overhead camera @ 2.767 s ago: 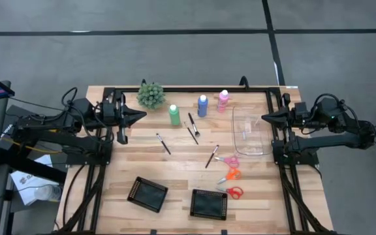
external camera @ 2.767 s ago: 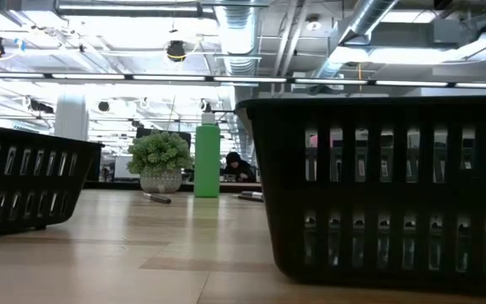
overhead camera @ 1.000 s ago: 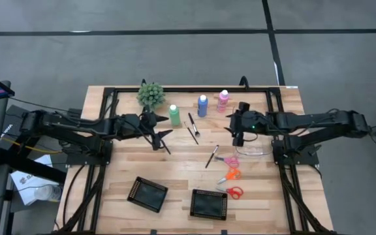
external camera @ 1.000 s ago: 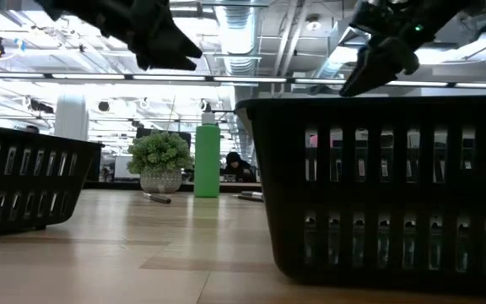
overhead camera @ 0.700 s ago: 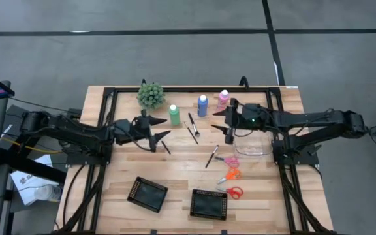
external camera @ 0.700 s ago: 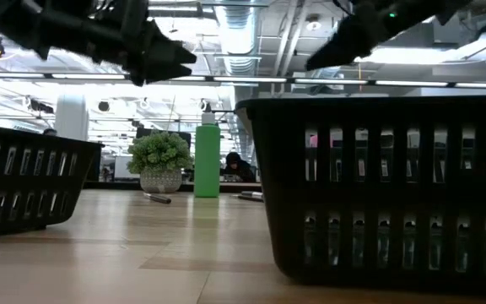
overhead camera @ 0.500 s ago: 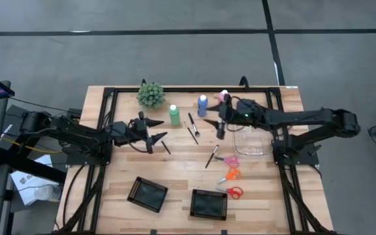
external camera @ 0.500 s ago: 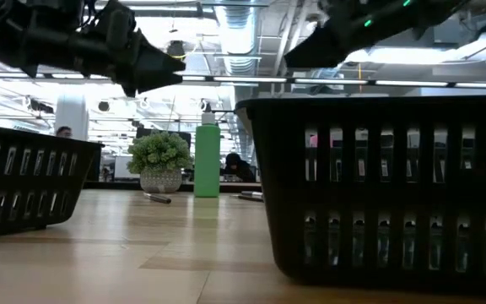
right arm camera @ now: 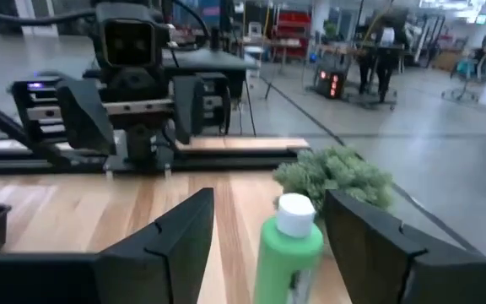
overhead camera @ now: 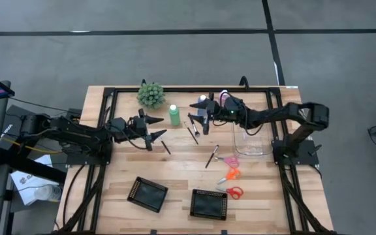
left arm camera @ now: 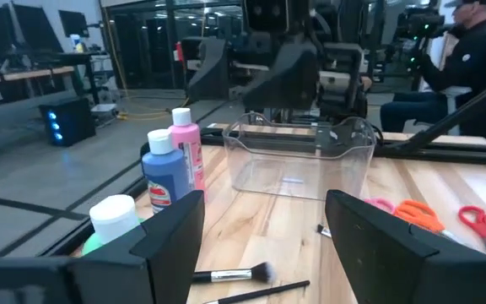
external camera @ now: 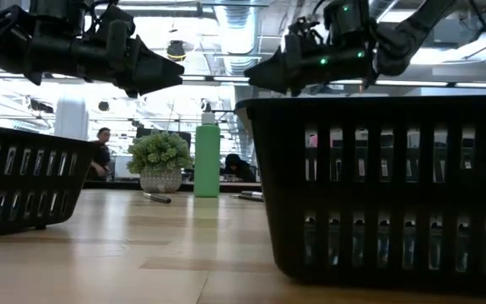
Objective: Pick & Place Paint Supplies
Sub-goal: Put the green paint bottle into the transparent bin
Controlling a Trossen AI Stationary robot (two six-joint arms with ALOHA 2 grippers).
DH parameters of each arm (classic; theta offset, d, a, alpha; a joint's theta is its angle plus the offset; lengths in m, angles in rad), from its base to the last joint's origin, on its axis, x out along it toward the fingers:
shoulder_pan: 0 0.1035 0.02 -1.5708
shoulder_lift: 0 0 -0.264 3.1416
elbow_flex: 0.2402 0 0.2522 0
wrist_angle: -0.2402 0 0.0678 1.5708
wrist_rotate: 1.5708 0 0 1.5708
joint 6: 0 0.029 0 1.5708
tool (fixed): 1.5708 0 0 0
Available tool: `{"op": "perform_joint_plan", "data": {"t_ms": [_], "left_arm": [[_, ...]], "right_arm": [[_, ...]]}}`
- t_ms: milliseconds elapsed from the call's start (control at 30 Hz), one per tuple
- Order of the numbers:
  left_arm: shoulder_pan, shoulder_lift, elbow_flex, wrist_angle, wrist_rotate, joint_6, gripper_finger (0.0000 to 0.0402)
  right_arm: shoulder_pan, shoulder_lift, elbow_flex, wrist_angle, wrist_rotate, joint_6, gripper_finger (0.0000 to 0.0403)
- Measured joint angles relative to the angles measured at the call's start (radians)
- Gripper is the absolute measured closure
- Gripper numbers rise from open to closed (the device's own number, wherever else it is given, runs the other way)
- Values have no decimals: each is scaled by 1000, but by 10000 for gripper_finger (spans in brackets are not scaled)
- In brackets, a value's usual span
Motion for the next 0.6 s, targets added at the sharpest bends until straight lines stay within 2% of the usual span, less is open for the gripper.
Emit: {"op": "perform_joint_plan", "data": {"t_ms": [167,400,600], "left_arm": [[51,0,0,-7,9,-23,155],[150,0,1,-37,111,-24,124],[179,0,1,-59,137,1,120]], "right_arm": [[-6,87,10,106,-16,43,187],[-13,170,87,106,-23,47,169],[-13,231,156,96,-26,49,162]]}}
